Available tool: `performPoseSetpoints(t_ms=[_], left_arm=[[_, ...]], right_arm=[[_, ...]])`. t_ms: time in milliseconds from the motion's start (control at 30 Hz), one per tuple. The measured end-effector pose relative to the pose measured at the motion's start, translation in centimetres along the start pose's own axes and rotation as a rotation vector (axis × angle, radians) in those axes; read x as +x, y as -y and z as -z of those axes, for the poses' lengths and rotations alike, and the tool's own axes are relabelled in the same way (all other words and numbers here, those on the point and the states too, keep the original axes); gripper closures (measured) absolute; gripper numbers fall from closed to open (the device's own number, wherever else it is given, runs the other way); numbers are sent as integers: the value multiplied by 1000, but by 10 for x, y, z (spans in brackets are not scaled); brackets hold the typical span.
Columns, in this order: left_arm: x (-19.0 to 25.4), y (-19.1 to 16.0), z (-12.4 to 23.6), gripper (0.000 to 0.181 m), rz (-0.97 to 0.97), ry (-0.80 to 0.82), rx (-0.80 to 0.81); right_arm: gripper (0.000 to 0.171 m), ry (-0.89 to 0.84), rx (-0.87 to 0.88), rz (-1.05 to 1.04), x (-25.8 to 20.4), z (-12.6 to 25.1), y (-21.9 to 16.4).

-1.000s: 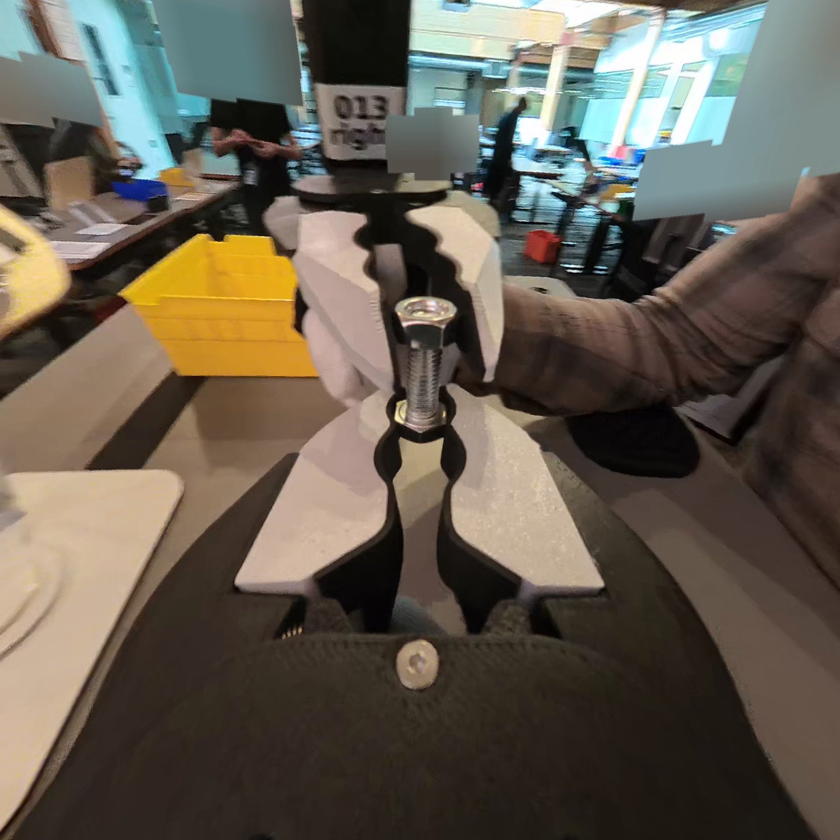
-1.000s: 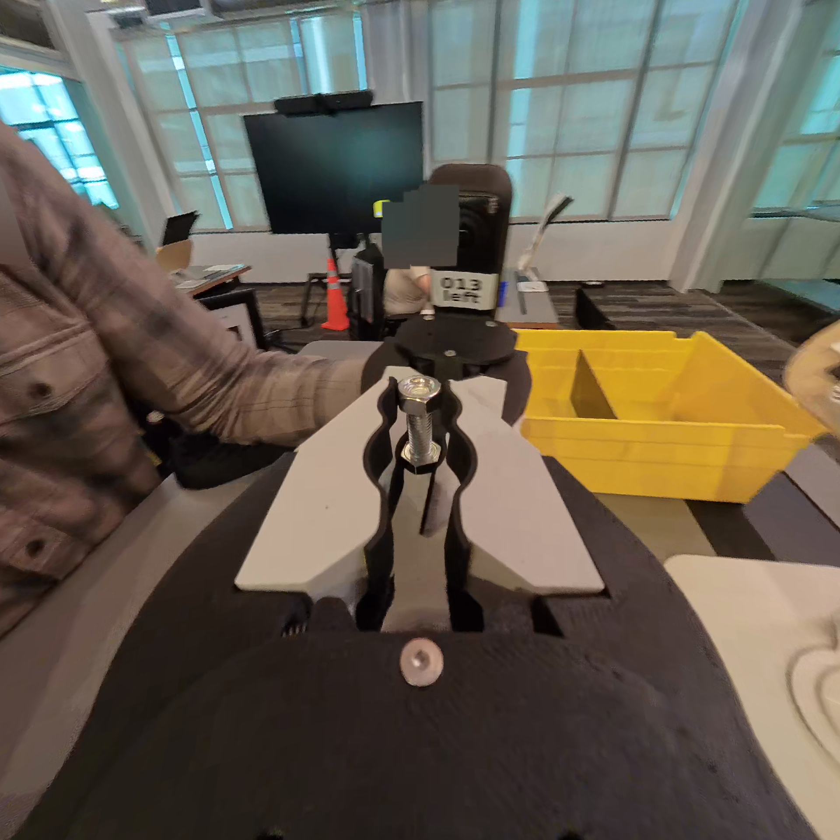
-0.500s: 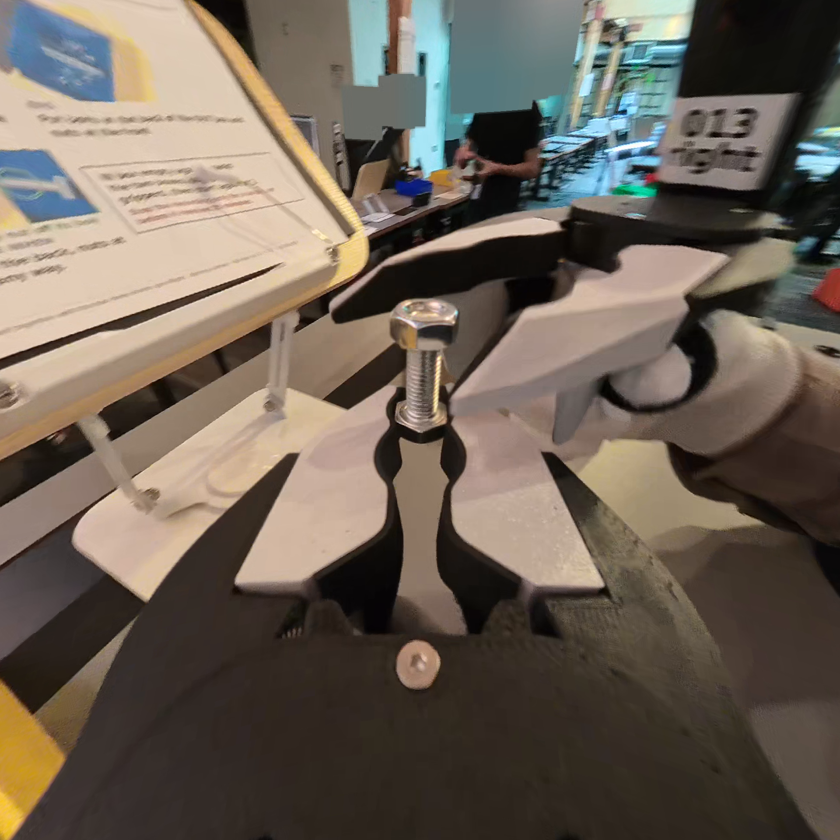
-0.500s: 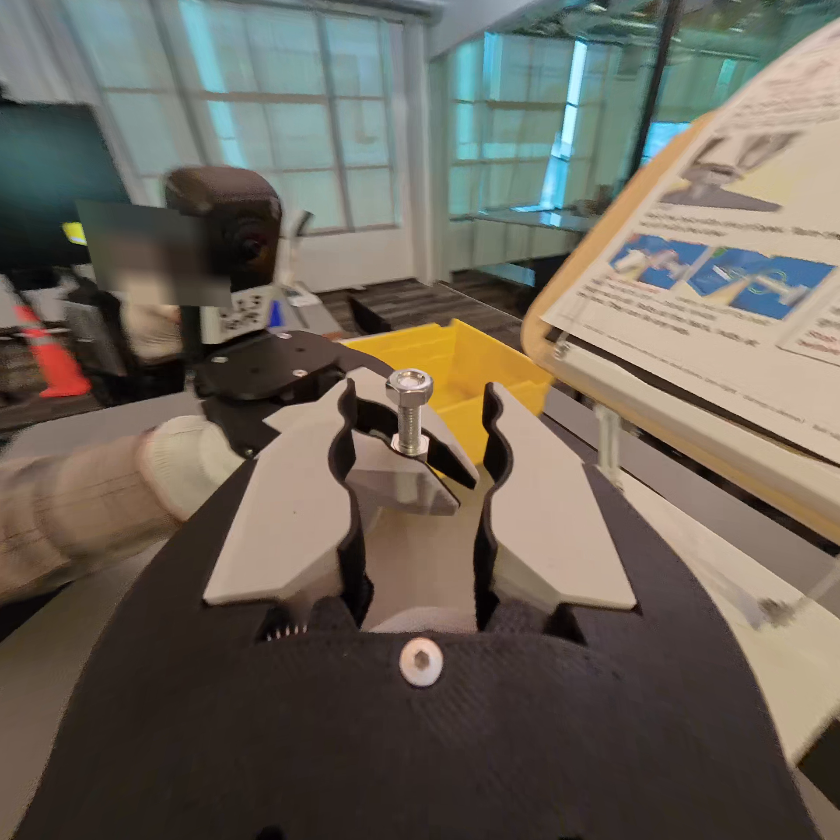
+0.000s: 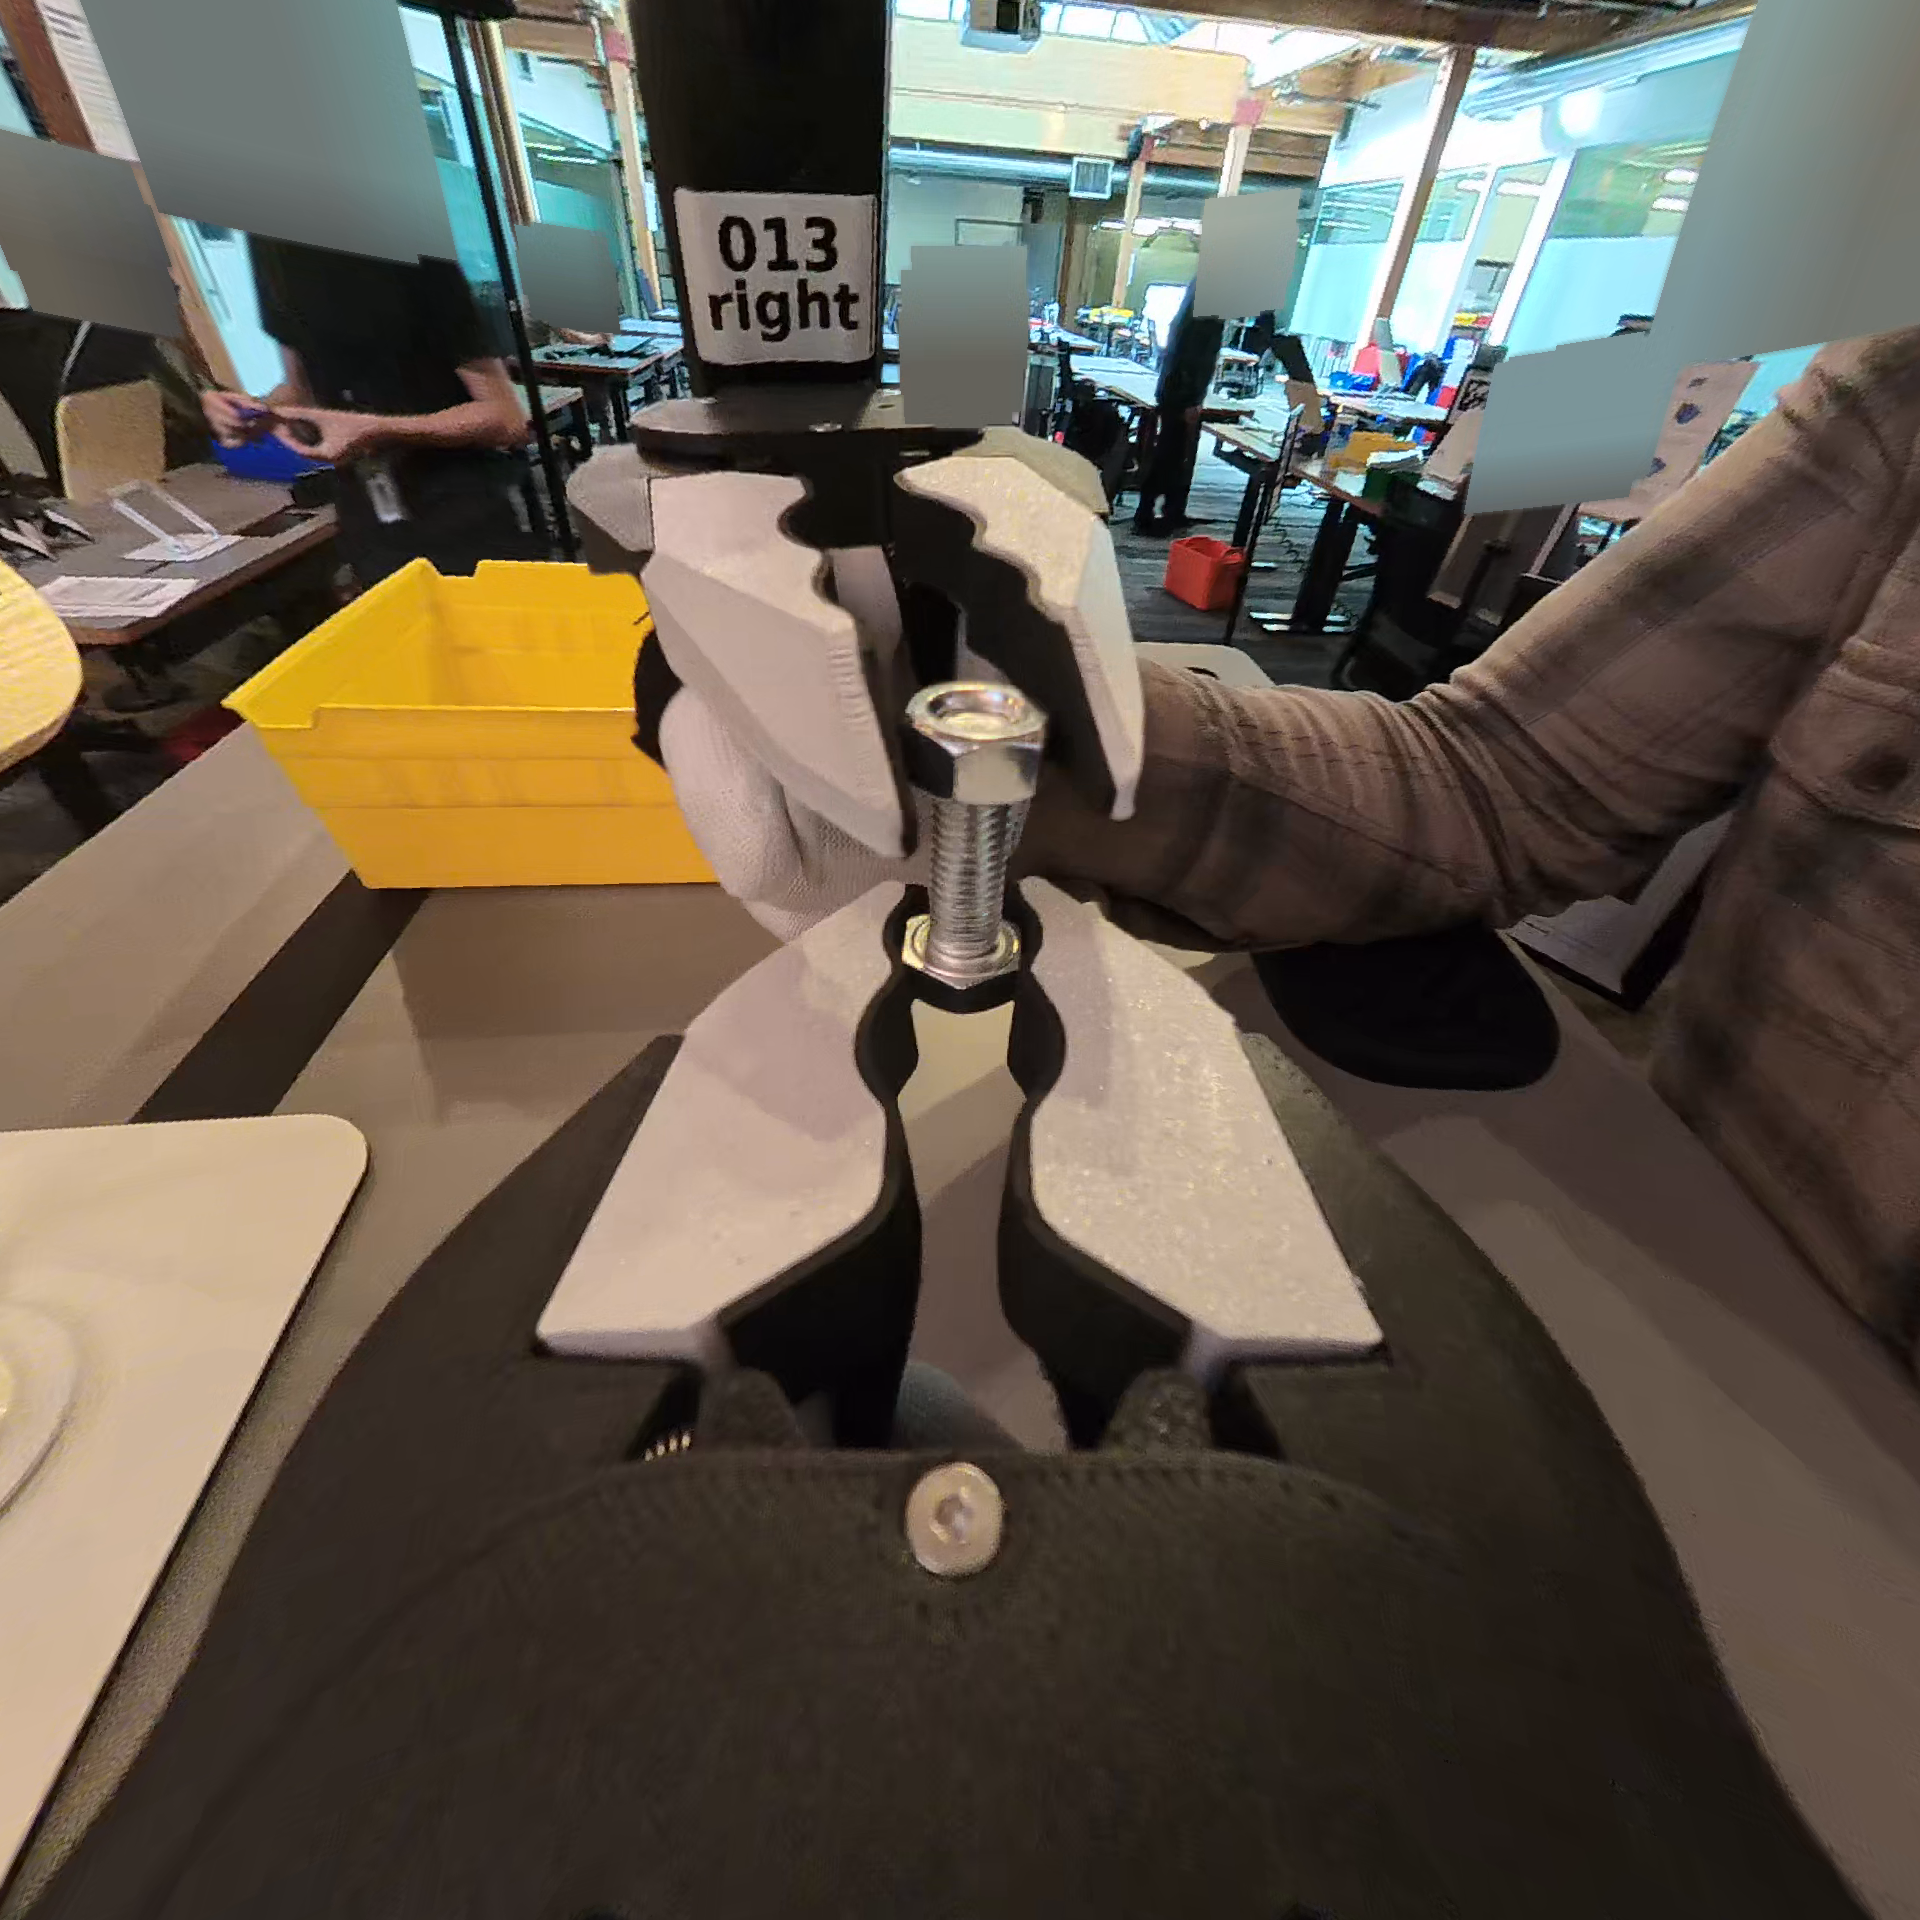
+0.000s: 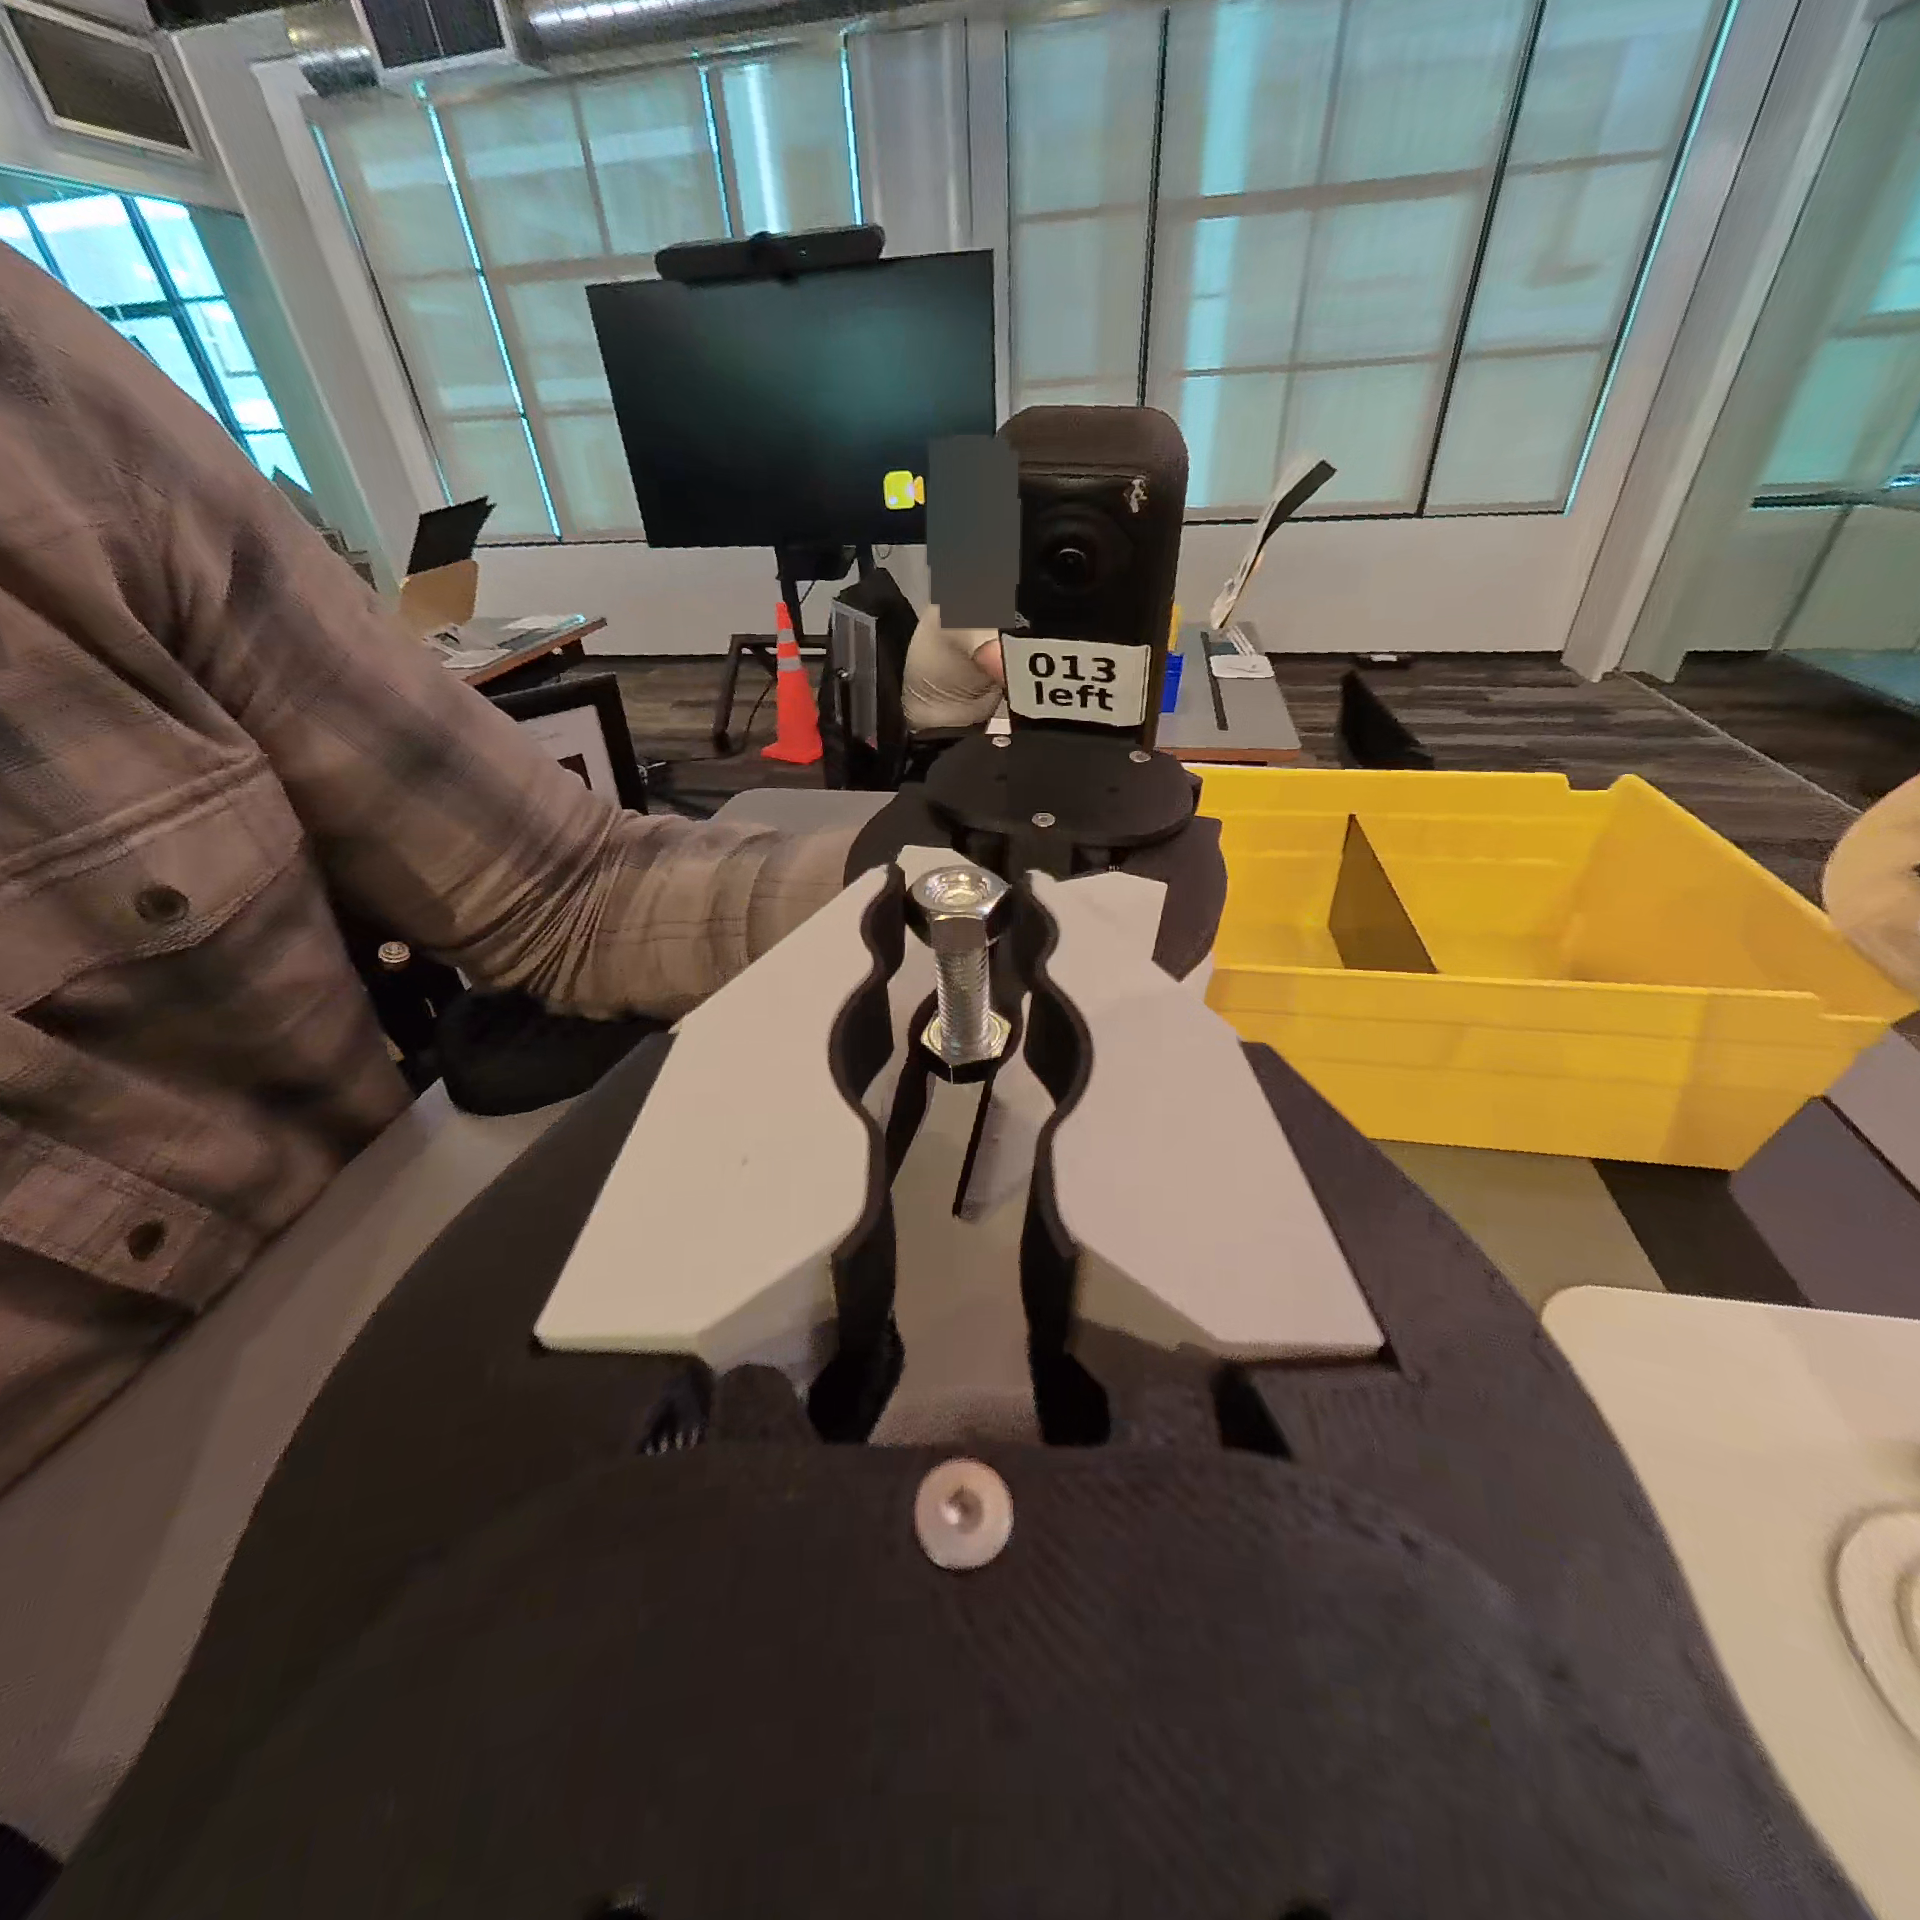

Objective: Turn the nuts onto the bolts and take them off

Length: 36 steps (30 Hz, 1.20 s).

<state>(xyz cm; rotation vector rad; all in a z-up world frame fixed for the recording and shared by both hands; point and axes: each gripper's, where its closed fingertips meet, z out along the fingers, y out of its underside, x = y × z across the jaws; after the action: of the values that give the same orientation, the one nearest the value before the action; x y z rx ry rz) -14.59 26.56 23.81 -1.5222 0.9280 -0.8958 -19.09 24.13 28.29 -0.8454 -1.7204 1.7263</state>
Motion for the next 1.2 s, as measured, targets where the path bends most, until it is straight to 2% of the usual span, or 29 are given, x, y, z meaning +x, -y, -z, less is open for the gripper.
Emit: performPoseSetpoints(t_ms=[100, 167, 300, 367, 433, 500, 567, 733, 867, 933, 1033, 1100, 1200], left_arm=[[-5, 0, 1, 167, 6, 25, 4], [-19, 2, 4, 167, 3, 109, 8], [-62, 4, 19, 167, 0, 398, -2], [-90, 0, 33, 168, -11, 606, -40], [-103, -3, 43, 167, -5, 701, -51], [-105, -7, 46, 168, 28, 686, -39], [-100, -4, 45, 167, 39, 631, -22], [-71, -2, 29, 168, 10, 431, -33], [-34, 3, 18, 167, -6, 200, -8], [-19, 3, 14, 167, -41, 121, -12], [-5, 2, 9, 167, -55, 52, -17], [-3, 0, 7, 167, -54, 41, -27], [-14, 4, 10, 167, -46, 104, -8]], right_arm=[[154, -30, -1, 12, 5, 0, 0], [154, -97, -1, 10, 17, 0, 1], [154, -329, 34, -9, 56, 0, 6], [154, -520, 31, -6, 81, -1, 4], [154, -677, 40, 1, 96, -4, 2], [154, -737, 45, 1, 100, -8, -1], [145, -720, 33, 38, 99, -9, 0], [122, -437, 50, 26, 68, -9, 7], [125, -203, 64, 14, 34, -2, 12], [134, -82, 62, 14, 13, 0, 12], [146, -11, 23, 9, 0, -2, 6], [154, -30, 3, 40, 3, -4, 2], [155, -81, 27, 35, 13, -4, 6]])
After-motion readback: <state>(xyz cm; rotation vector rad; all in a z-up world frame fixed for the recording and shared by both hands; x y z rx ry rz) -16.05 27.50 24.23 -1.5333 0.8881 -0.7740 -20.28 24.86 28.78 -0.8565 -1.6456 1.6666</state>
